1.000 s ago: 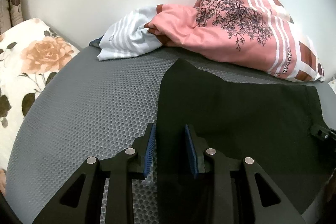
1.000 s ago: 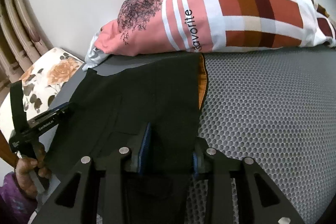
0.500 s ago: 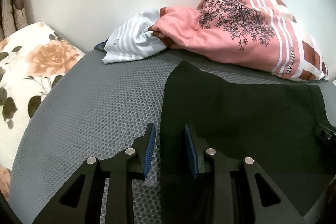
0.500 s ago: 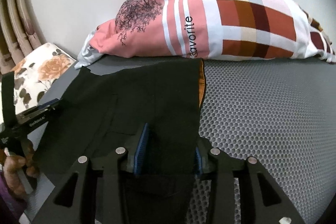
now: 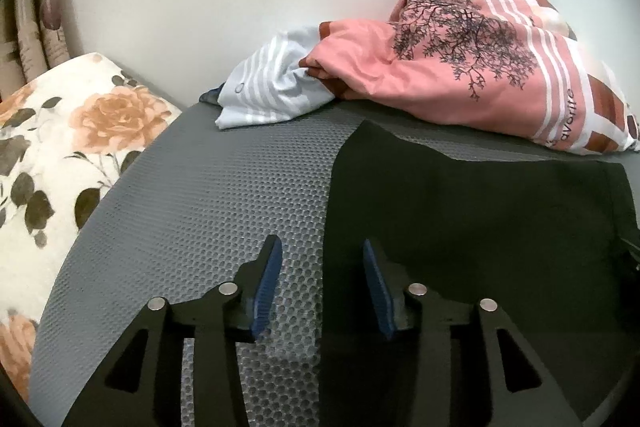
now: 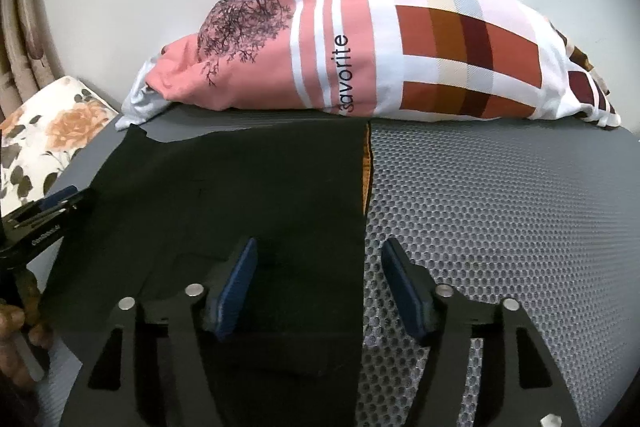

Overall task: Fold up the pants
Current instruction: 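Lift both open grippers up and away from the folded trousers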

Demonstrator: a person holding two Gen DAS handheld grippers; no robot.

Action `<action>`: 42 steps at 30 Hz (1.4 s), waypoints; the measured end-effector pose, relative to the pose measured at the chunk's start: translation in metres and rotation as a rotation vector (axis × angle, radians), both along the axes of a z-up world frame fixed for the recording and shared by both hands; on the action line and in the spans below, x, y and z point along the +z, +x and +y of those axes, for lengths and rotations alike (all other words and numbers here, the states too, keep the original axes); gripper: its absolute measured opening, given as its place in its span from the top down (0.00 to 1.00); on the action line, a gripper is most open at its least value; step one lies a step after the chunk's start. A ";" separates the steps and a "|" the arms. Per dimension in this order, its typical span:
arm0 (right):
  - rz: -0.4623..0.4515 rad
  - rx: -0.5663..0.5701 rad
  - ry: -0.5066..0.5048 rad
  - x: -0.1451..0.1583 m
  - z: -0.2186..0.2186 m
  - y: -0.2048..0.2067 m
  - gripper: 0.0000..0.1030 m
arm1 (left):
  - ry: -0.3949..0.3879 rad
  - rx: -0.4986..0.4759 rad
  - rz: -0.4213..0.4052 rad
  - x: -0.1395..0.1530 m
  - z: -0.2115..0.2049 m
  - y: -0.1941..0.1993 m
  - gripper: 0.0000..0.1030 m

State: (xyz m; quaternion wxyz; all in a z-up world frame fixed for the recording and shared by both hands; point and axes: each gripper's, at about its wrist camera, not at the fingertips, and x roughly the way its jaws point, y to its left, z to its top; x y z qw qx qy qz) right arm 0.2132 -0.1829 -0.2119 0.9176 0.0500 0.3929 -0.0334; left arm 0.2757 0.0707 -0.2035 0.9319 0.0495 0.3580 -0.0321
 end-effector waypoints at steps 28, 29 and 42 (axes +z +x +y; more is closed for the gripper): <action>0.055 0.032 -0.078 -0.005 0.013 0.010 0.12 | 0.017 0.005 0.009 -0.002 -0.001 0.001 0.51; 0.057 0.033 -0.074 -0.006 0.012 0.011 0.12 | 0.019 0.006 0.009 -0.002 -0.001 0.001 0.51; 0.056 0.028 -0.097 -0.005 0.015 0.011 0.10 | 0.037 0.012 0.006 -0.002 -0.004 0.000 0.48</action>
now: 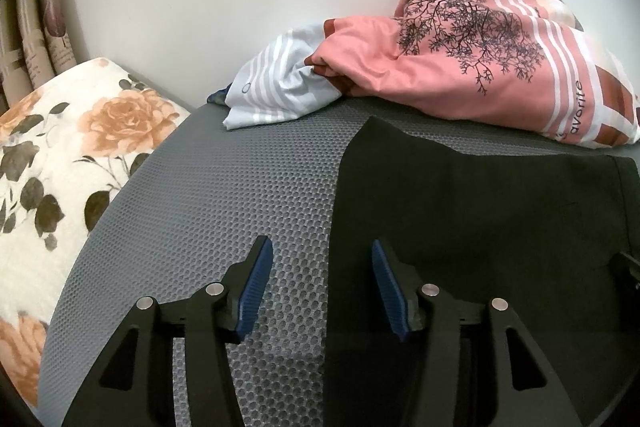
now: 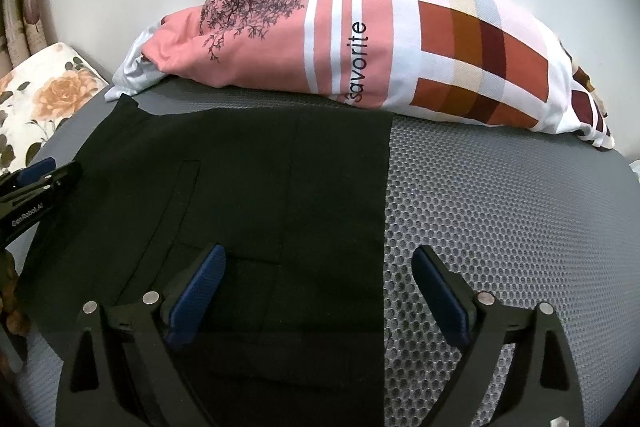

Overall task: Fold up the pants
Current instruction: 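Lift both open grippers up and away from the folded trousers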

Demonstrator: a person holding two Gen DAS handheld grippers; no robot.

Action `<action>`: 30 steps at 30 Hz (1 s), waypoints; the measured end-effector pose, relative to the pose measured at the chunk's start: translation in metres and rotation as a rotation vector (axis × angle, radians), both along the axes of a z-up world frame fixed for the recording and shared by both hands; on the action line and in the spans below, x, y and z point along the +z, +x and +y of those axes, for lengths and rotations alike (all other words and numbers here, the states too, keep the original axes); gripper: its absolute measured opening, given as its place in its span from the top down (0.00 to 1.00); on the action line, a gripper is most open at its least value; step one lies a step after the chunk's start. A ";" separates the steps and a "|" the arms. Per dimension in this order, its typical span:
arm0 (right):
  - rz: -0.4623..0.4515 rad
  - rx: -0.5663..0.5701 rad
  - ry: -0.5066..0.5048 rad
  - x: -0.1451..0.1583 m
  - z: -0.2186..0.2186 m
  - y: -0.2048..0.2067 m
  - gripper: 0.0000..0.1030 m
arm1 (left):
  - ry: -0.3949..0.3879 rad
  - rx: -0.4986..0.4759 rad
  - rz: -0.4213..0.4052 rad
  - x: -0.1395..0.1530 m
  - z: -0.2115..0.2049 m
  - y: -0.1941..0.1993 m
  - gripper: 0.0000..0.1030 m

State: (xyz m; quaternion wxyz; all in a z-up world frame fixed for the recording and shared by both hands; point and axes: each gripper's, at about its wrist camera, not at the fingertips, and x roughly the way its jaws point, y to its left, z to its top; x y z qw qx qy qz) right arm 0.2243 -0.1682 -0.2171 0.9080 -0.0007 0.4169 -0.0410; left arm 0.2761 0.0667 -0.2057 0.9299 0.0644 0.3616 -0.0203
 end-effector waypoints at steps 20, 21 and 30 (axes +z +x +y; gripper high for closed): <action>-0.003 -0.048 -0.039 0.000 0.004 -0.001 0.01 | 0.034 0.015 -0.028 0.004 -0.001 -0.003 0.33; -0.005 -0.049 -0.039 0.000 0.004 -0.001 0.01 | 0.036 0.017 -0.031 0.005 -0.001 -0.003 0.31; -0.129 -0.090 -0.030 0.017 0.000 -0.025 0.01 | 0.052 0.043 -0.056 0.008 0.000 -0.007 0.17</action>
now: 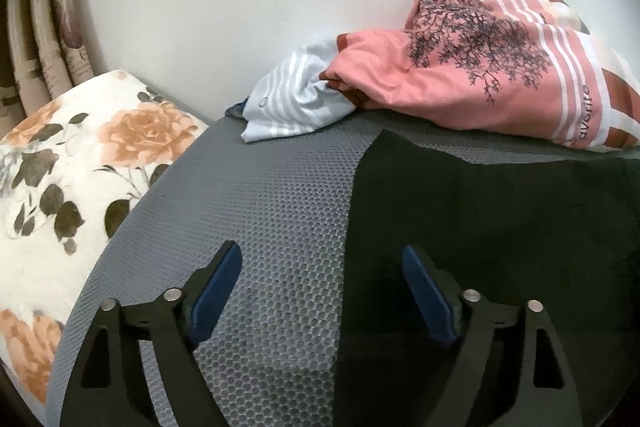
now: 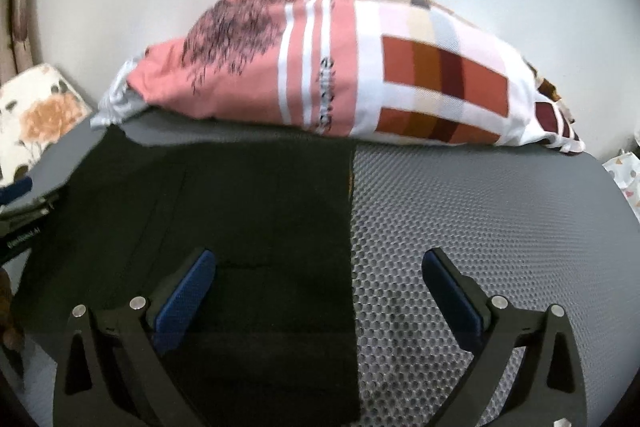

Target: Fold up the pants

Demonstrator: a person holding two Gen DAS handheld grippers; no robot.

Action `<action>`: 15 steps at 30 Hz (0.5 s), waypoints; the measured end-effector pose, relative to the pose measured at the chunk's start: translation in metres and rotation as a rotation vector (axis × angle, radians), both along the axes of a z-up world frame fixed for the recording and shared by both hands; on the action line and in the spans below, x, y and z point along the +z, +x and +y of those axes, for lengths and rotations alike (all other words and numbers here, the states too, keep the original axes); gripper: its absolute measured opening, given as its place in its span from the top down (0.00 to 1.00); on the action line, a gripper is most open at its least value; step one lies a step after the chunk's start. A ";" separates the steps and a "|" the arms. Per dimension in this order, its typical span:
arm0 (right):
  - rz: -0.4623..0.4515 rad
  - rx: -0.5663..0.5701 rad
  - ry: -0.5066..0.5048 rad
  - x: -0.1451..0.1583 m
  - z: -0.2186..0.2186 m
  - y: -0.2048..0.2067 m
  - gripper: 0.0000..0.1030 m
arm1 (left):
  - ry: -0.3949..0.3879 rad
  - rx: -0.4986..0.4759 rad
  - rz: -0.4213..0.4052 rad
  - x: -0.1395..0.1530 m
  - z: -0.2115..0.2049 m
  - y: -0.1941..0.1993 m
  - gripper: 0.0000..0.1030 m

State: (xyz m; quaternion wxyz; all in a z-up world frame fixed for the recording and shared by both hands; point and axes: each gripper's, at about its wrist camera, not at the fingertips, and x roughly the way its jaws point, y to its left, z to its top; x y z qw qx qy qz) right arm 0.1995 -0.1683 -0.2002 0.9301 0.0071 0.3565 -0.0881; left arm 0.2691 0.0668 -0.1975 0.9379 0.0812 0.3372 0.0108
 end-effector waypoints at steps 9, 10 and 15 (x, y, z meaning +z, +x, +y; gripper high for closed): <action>-0.045 0.075 -0.035 0.017 0.024 -0.044 0.01 | 0.042 0.043 -0.033 0.007 0.003 -0.022 0.16; -0.052 0.080 -0.038 0.019 0.027 -0.049 0.01 | 0.046 0.040 -0.030 0.008 0.002 -0.028 0.16; -0.076 0.109 -0.024 0.040 0.034 -0.071 0.01 | 0.028 0.010 -0.039 0.022 -0.007 -0.061 0.09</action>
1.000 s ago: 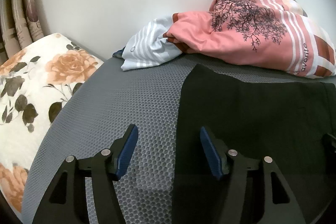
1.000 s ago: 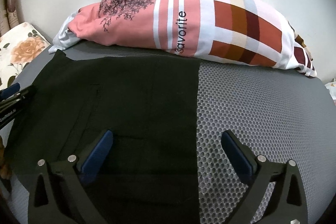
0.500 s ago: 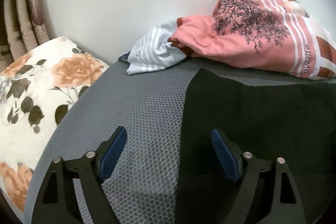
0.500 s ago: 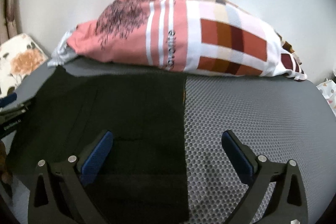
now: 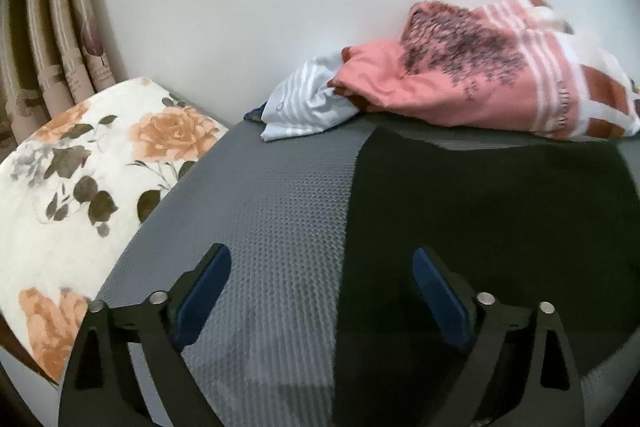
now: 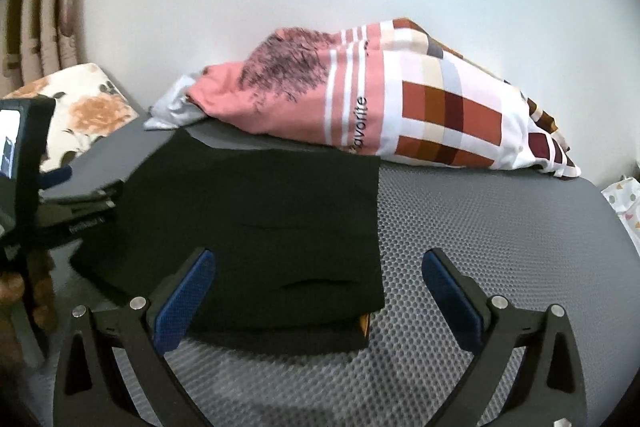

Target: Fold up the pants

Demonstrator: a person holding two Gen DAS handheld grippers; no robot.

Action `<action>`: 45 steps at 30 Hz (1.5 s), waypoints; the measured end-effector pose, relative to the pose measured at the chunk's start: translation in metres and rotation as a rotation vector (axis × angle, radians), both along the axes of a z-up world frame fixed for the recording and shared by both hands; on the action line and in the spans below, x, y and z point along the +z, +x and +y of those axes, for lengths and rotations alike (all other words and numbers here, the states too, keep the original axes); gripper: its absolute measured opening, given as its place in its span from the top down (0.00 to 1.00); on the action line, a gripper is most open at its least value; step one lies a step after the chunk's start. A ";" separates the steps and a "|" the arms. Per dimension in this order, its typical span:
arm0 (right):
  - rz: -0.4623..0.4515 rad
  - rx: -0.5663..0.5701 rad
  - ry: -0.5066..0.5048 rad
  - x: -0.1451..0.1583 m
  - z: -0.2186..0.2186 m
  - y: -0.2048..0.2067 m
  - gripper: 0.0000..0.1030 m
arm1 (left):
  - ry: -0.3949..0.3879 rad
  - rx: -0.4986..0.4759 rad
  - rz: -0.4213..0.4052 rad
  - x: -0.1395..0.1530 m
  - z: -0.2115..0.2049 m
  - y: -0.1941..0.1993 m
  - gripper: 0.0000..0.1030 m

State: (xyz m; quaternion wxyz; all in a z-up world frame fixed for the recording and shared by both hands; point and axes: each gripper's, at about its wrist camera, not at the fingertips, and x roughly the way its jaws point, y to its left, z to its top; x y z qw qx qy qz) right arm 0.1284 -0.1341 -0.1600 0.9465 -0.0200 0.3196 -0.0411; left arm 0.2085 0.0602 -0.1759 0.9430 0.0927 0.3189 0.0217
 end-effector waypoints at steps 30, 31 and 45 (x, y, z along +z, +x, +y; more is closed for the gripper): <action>-0.182 -0.024 0.045 0.110 -0.008 -0.119 0.00 | -0.131 0.001 -0.256 0.161 -0.002 -0.168 0.00; -0.180 -0.025 0.044 0.110 -0.007 -0.121 0.00 | -0.138 -0.004 -0.255 0.161 -0.001 -0.171 0.00; -0.174 0.002 0.007 0.112 0.016 -0.137 0.00 | -0.188 0.023 -0.193 0.162 0.013 -0.175 0.00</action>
